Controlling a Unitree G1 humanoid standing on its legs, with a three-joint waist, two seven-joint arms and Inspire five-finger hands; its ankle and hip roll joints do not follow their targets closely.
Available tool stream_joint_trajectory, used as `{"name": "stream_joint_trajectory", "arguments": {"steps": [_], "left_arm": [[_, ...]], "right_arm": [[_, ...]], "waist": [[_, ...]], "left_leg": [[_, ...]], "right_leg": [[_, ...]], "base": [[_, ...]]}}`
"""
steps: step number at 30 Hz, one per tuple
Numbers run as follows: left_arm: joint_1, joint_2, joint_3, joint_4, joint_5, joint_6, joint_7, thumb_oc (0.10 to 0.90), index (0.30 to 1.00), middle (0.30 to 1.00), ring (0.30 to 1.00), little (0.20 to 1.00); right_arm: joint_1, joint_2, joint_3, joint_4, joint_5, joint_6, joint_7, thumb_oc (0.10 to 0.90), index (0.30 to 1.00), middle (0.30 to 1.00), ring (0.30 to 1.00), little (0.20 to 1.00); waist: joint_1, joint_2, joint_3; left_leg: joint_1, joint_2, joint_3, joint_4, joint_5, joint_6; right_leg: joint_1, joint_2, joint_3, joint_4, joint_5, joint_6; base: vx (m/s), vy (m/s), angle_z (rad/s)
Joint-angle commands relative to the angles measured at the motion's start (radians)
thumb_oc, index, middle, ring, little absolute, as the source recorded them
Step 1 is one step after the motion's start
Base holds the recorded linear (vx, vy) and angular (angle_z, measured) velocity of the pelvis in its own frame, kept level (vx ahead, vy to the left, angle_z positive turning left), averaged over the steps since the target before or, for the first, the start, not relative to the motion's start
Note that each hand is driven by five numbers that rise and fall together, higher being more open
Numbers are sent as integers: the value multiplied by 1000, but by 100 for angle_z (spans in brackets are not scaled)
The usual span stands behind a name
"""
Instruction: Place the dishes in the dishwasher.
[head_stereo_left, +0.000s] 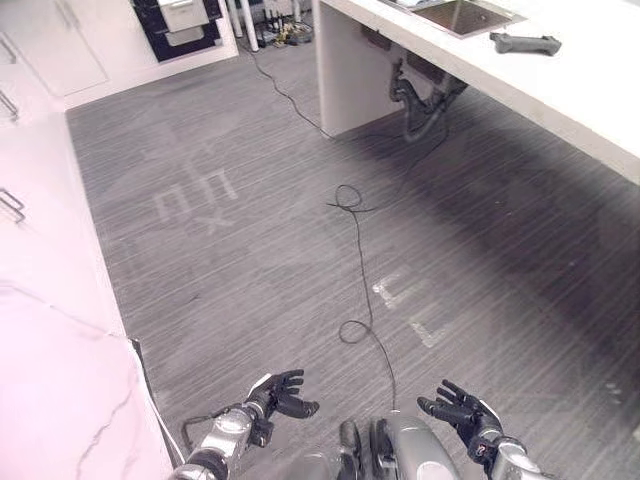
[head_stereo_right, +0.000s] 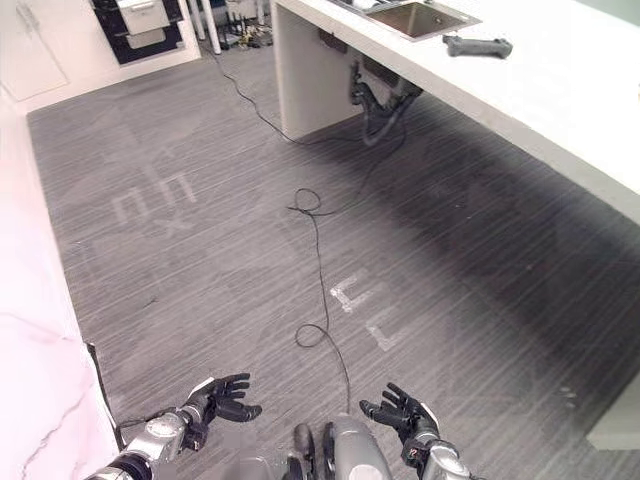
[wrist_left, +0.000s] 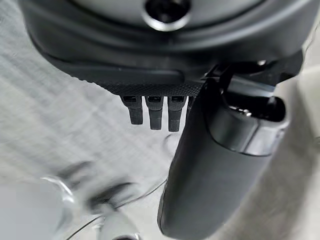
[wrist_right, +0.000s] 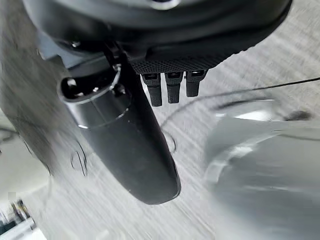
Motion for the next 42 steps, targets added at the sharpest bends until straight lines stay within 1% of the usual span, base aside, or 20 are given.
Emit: {"name": "stream_joint_trajectory", "arguments": {"steps": [1,6,8,9,10,11,12,13,16,19,22,24,25,27,31,33,35,37,39,42], "left_arm": [[77,3,19,-56,13,-49,-2,800,900,900,900,900],[90,-13,14,-37,5,-51,7,800,900,900,900,900],[93,-18,18,-27,5,-53,5,800,900,900,900,900],[93,-21,21,-23,3,-52,2,800,900,900,900,900],[93,-29,27,-18,10,-62,-5,800,900,900,900,900],[95,-33,30,-16,13,-69,-7,800,900,900,900,900],[97,-37,38,-19,15,-79,-10,800,900,900,900,900],[93,-35,51,-29,15,-71,-20,800,900,900,900,900],[91,-29,57,-37,21,-74,-24,800,900,900,900,900],[93,-22,46,-30,25,-89,-27,800,900,900,900,900],[106,-25,45,-21,23,-103,-28,800,900,900,900,900],[113,-24,50,-20,23,-105,-29,800,900,900,900,900],[114,-22,52,-17,24,-110,-31,800,900,900,900,900],[113,-16,54,-16,24,-122,-37,800,900,900,900,900],[82,3,36,-15,72,-122,-25,800,900,900,900,900],[70,14,32,-22,80,-111,-29,800,900,900,900,900],[54,25,12,-32,60,-105,-29,800,900,900,900,900],[47,29,1,-39,55,-93,-11,800,900,900,900,900],[42,28,-10,-42,46,-86,5,800,900,900,900,900],[28,31,-22,-51,46,-73,2,800,900,900,900,900]], "right_arm": [[-12,-31,-48,-25,-7,-43,21,800,900,900,900,900],[-8,-25,-46,-3,2,-42,3,800,900,900,900,900],[-13,-26,-40,5,-17,-43,-5,800,900,900,900,900],[-17,-31,-36,11,-25,-42,-12,800,900,900,900,900],[-21,-44,-29,20,-10,-43,-17,800,900,900,900,900],[-23,-49,-28,24,-6,-45,-16,800,900,900,900,900],[-23,-60,-28,30,-10,-52,-12,800,900,900,900,900],[-14,-73,-35,32,-14,-57,-4,800,900,900,900,900],[-15,-76,-39,37,-6,-59,4,800,900,900,900,900],[-21,-77,-34,45,-6,-49,-2,800,900,900,900,900],[-29,-82,-18,65,12,-44,0,800,900,900,900,900],[-31,-91,-11,81,12,-49,14,800,900,900,900,900],[-31,-96,-14,85,6,-50,21,800,900,900,900,900],[-34,-99,-19,86,-7,-48,18,800,900,900,900,900],[-26,-86,-41,106,-3,-32,0,800,900,900,900,900],[-21,-76,-53,112,-13,-20,-2,800,900,900,900,900],[-13,-57,-61,112,-32,-19,-8,800,900,900,900,900],[-11,-41,-62,121,-45,-18,-6,800,900,900,900,900],[-18,-31,-61,142,-47,-24,0,800,900,900,900,900],[-14,-32,-55,146,-44,-41,6,800,900,900,900,900]], "waist": [[-31,-1,-5],[-34,-11,-28],[-37,-13,-45],[-35,-18,-53],[-26,-28,-54],[-22,-28,-54],[-12,-32,-49],[3,-32,-38],[19,-35,-32],[40,-24,-18],[60,19,-11],[69,28,-6],[67,28,-6],[60,30,-7],[68,17,-33],[65,21,-45],[54,22,-57],[49,27,-60],[42,33,-54],[15,42,-37]], "left_leg": [[75,54,-40,-77,-85,-72],[168,61,-63,-77,-99,-80],[220,67,-58,-77,-99,-98],[264,72,-53,-77,-52,-115],[251,85,-57,61,37,-146],[224,86,-64,122,54,-154],[141,96,-67,283,94,-167],[44,100,-63,333,108,-158],[4,81,-44,198,105,-139],[-42,93,-12,-77,152,-154],[-181,161,-71,-77,185,-193],[-238,200,-108,-77,203,-209],[-238,215,-94,-77,208,-209],[-225,237,-56,-77,204,-201],[-176,172,-35,-77,156,-158],[-154,153,-29,-77,130,-139],[-123,110,-29,-77,86,-97],[-91,93,-20,-77,49,-70],[-66,86,-15,-77,29,-60],[-25,75,-33,-77,12,-65]], "right_leg": [[73,-15,22,128,94,73],[131,10,30,128,52,39],[146,14,28,128,32,23],[163,18,34,128,14,8],[196,24,43,128,-11,-17],[206,29,43,128,-18,-27],[238,36,42,128,-36,-51],[285,45,40,128,-62,-66],[319,54,51,128,-87,-66],[366,83,52,128,-130,-59],[401,139,67,128,-166,-65],[426,151,82,128,-186,-67],[434,145,85,128,-194,-65],[447,137,85,128,-208,-61],[543,125,82,128,-256,-56],[554,126,72,171,-225,-39],[463,107,82,420,-85,27],[364,88,55,592,6,71],[287,92,27,610,0,65],[219,114,-13,494,-46,25]], "base": [[404,-216,-22],[370,-187,5],[336,-123,34],[382,-192,23],[383,-202,14],[351,-218,22],[363,-164,37],[376,-139,19],[281,-3,-22],[351,105,-12],[375,147,-3],[441,194,-37],[438,256,-62],[392,275,-56],[401,264,-25],[364,279,-10],[345,341,3],[297,276,9],[233,144,-6],[233,21,-24]]}}
